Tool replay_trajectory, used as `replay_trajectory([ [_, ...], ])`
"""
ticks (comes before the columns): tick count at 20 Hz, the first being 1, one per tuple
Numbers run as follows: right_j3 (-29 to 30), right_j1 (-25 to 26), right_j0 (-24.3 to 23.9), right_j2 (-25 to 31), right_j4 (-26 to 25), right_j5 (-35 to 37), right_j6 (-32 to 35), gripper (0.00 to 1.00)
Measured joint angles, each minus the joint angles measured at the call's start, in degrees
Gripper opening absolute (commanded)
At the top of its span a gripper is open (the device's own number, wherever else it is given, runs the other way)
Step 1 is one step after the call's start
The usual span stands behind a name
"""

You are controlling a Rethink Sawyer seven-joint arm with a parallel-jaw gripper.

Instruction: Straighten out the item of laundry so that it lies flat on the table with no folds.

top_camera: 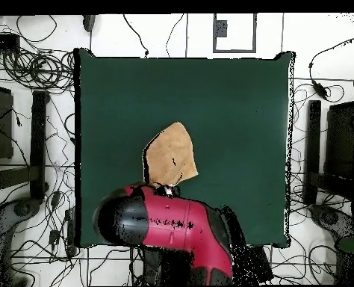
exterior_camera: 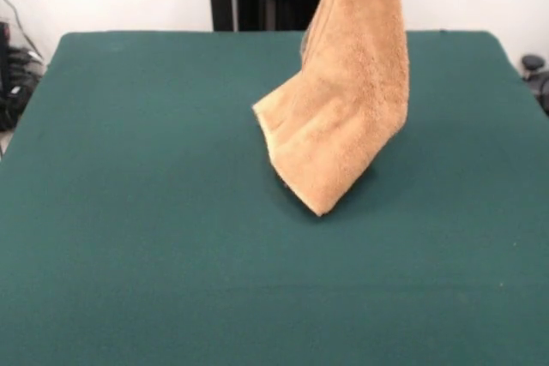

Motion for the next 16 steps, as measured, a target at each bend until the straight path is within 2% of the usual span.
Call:
replay_trajectory([
  [8,0.15,-2.63,7.20,-3.70,4.80,10.95,10.31,0.00],
  [9,0.24,-3.39,9.23,-4.55,6.49,12.95,14.03,0.00],
  [12,0.35,-4.08,10.91,-4.97,8.15,14.20,17.72,0.00],
  [13,0.52,-4.69,12.22,-4.99,9.80,14.56,21.12,0.00],
  [16,0.83,-5.03,13.09,-5.00,11.59,14.55,24.08,0.00],
])
